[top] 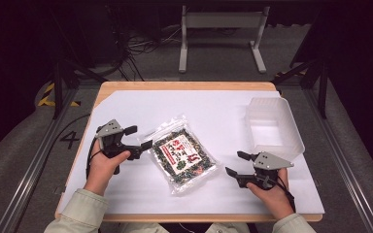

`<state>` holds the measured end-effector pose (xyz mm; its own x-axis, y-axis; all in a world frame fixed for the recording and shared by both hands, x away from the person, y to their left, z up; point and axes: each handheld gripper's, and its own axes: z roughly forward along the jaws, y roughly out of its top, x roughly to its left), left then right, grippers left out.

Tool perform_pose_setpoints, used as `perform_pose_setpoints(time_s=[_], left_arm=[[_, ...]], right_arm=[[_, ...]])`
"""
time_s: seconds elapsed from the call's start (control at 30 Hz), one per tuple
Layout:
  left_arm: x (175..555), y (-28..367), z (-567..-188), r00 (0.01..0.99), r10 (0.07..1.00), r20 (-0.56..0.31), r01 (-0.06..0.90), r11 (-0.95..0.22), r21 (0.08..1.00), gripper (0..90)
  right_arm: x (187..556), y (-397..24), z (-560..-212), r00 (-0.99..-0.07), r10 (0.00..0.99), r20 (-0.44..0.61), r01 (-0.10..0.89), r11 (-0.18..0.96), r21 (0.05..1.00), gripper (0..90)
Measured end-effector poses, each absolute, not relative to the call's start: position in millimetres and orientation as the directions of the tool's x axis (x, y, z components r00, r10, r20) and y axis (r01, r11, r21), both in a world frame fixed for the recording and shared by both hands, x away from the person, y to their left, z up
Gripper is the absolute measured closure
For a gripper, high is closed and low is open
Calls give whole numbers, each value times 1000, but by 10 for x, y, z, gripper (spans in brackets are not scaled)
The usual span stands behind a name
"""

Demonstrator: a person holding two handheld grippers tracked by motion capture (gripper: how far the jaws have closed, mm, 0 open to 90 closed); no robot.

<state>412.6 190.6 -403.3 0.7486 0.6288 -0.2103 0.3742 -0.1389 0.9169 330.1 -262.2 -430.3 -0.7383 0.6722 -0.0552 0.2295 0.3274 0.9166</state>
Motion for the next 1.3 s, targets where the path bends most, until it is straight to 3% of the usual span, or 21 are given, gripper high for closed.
perform_pose_setpoints(time_s=[0.33,0.73,1.3], left_arm=[[4371,1927,-4206,701,680,-217,394,-114,912,109],[4552,1946,-4415,617,733,-287,509,-95,855,124],[4595,1938,-4553,589,723,-361,638,-142,757,196]], right_arm=[[3320,-2577,-4303,-740,670,-48,233,323,917,277],[3317,-2558,-4312,-746,664,-51,235,333,913,273],[3294,-2543,-4322,-752,657,-58,238,352,905,267]])
